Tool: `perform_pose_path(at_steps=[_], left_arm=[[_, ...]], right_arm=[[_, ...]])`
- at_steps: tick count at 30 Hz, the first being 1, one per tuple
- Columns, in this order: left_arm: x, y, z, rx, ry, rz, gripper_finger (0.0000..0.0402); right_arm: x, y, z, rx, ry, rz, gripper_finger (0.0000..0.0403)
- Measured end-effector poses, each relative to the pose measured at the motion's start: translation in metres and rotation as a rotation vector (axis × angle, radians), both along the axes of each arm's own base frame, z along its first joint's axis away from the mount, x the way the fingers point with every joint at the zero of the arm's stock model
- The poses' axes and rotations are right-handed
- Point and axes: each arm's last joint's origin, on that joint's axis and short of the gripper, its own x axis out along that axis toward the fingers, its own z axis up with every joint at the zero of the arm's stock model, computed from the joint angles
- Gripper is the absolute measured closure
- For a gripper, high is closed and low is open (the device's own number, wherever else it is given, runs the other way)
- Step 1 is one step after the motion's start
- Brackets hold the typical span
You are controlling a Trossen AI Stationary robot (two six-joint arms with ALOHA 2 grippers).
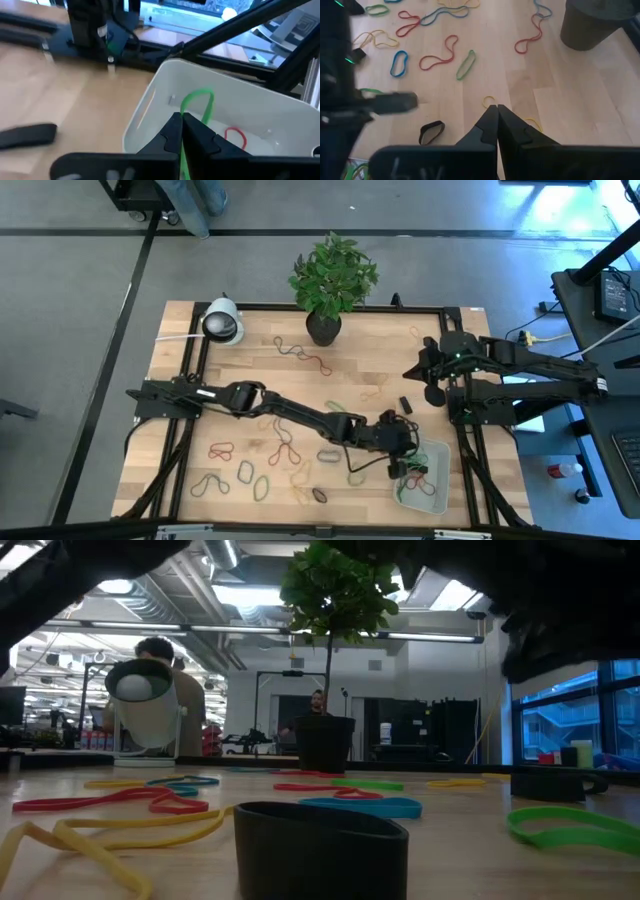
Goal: Pick and place rubber bands into bin
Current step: Put the green rubber band into the gray bin, then put the yellow rubber band into the gray bin
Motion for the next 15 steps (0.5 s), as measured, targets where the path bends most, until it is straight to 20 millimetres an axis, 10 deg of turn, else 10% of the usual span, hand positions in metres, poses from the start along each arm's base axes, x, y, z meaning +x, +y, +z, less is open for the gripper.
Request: perform_pose_path(at_steps=[15], left_arm=[[-0.0015, 0.0007, -0.0035, -0.046, 0.058, -0.095, 0.0275]], right_arm=[[-0.0001, 0.0000, -0.0006, 0.007, 0.007, -0.004, 0.0399]])
